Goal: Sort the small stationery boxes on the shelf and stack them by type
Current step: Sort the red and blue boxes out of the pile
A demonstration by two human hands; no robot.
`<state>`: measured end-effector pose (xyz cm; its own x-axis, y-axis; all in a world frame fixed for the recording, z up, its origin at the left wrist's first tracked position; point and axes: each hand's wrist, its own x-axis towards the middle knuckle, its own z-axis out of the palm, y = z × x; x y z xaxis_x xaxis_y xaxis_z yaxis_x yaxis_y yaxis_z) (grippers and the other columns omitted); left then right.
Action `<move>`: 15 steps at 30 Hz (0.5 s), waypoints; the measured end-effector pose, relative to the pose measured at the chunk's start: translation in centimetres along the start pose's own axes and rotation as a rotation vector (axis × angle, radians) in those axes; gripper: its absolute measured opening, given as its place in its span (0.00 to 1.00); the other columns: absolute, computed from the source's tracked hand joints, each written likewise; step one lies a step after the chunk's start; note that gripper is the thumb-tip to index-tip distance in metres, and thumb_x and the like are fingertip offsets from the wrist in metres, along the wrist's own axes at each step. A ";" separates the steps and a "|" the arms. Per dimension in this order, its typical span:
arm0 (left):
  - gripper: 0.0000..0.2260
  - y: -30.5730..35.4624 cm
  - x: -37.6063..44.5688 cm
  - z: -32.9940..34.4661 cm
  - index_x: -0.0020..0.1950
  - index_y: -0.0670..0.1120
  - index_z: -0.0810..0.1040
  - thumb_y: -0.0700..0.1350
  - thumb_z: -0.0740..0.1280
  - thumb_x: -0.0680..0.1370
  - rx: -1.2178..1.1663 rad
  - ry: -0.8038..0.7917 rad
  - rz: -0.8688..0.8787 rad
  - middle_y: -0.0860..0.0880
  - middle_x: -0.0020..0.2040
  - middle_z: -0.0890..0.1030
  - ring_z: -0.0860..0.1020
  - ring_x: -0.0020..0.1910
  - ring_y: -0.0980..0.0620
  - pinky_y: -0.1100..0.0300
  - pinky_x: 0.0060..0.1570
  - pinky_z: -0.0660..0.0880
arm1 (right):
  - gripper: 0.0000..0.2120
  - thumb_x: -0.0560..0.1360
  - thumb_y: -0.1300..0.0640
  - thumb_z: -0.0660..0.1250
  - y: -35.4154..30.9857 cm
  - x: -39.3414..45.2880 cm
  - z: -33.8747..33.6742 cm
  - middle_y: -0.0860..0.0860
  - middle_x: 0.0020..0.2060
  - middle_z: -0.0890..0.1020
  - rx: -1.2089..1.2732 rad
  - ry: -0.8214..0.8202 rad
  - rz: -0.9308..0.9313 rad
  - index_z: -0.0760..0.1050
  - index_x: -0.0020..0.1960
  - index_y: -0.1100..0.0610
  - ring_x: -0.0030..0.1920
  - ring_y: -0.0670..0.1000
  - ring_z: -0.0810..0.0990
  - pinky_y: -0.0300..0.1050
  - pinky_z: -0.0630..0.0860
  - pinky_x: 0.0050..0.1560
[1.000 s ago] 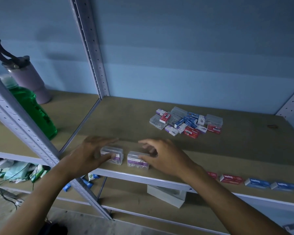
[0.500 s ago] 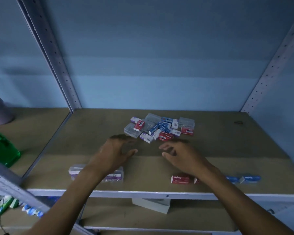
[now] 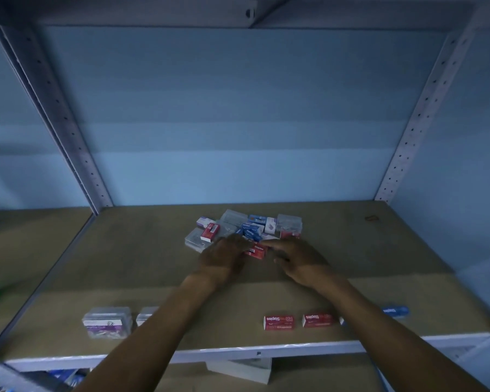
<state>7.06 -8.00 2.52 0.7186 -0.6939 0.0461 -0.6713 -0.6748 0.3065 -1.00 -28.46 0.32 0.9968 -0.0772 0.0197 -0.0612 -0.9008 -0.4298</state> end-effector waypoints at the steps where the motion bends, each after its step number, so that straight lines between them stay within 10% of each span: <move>1: 0.18 -0.2 0.3 0.2 0.65 0.60 0.75 0.47 0.65 0.76 -0.013 0.018 -0.015 0.53 0.65 0.77 0.76 0.64 0.49 0.52 0.63 0.74 | 0.22 0.79 0.57 0.65 -0.1 0.2 0.0 0.49 0.66 0.80 0.034 0.016 -0.006 0.74 0.70 0.39 0.62 0.52 0.78 0.45 0.74 0.62; 15: 0.03 -0.1 1.1 0.9 0.44 0.53 0.85 0.47 0.73 0.71 -0.099 0.272 0.007 0.50 0.44 0.85 0.76 0.51 0.46 0.52 0.48 0.76 | 0.06 0.70 0.54 0.76 -0.4 1.7 0.4 0.41 0.38 0.86 0.330 0.143 0.050 0.85 0.47 0.46 0.39 0.39 0.83 0.47 0.81 0.48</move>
<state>7.74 -8.95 1.74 0.7451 -0.5966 0.2983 -0.6653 -0.6328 0.3962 0.78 -28.08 0.12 0.9743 -0.1981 0.1071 -0.0671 -0.7096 -0.7014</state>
